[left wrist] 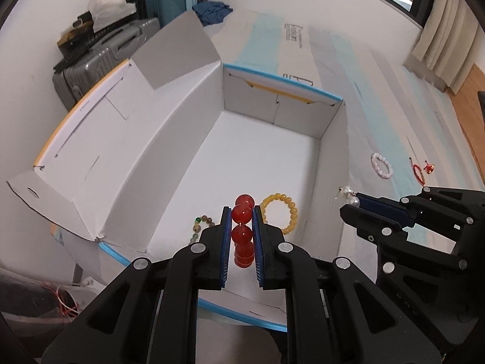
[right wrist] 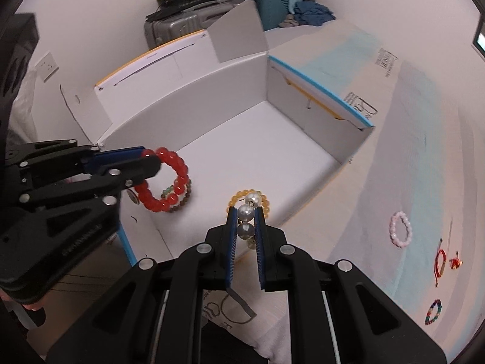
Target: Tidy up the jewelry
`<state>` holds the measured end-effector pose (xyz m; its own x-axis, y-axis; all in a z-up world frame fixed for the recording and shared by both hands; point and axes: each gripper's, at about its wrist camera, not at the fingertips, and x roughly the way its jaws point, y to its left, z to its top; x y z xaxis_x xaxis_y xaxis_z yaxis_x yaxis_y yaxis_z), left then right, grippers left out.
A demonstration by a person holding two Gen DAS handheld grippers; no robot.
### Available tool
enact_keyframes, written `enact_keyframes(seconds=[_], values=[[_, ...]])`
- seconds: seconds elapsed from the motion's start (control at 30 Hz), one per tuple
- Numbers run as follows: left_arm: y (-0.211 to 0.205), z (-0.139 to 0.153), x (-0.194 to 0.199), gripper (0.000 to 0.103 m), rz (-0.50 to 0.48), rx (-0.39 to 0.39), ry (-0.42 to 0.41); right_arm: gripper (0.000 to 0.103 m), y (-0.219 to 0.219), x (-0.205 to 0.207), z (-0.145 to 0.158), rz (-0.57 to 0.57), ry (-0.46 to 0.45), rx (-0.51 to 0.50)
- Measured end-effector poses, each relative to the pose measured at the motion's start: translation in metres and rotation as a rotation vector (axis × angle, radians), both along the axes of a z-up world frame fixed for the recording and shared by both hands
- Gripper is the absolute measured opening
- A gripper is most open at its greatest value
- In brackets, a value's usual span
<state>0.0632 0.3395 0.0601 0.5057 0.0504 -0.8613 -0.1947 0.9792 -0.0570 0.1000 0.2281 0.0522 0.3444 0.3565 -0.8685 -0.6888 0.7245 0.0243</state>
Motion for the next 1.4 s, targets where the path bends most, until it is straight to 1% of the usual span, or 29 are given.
enact_keyframes(seconds=[0.1,0.17,0.3,0.4,0.47,0.63,0.77,1.03,1.2,1.3,1.4], values=[[0.004,-0.006,0.003,0.013,0.001,-0.008,0.013,0.011,0.01,0.001,-0.006,0.027,0.01,-0.012],[0.009,-0.011,0.006,0.013,0.005,-0.014,0.03,0.011,0.017,0.006,-0.012,0.049,0.043,-0.03],[0.021,-0.026,0.018,0.013,0.009,-0.016,0.098,0.011,0.03,0.016,-0.02,0.076,0.09,-0.072],[0.031,-0.036,0.026,0.013,0.014,-0.048,0.151,0.011,0.042,0.023,-0.026,0.104,0.125,-0.108],[0.036,-0.042,0.03,0.013,0.016,-0.05,0.18,0.011,0.047,0.028,-0.031,0.112,0.148,-0.126],[0.041,-0.061,0.04,0.013,0.009,-0.05,0.254,0.011,0.061,0.041,-0.056,0.115,0.241,-0.178],[0.045,-0.075,0.044,0.013,0.01,-0.053,0.303,0.011,0.071,0.051,-0.077,0.113,0.288,-0.222],[0.051,-0.092,0.047,0.013,0.013,-0.05,0.355,0.011,0.078,0.059,-0.108,0.109,0.33,-0.272],[0.055,-0.095,0.05,0.013,0.02,-0.032,0.372,0.011,0.081,0.061,-0.111,0.112,0.331,-0.268],[0.051,-0.093,0.049,0.013,0.035,0.007,0.374,0.013,0.08,0.06,-0.111,0.11,0.32,-0.272],[0.05,-0.091,0.047,0.014,0.043,0.007,0.361,0.013,0.076,0.058,-0.11,0.113,0.299,-0.27]])
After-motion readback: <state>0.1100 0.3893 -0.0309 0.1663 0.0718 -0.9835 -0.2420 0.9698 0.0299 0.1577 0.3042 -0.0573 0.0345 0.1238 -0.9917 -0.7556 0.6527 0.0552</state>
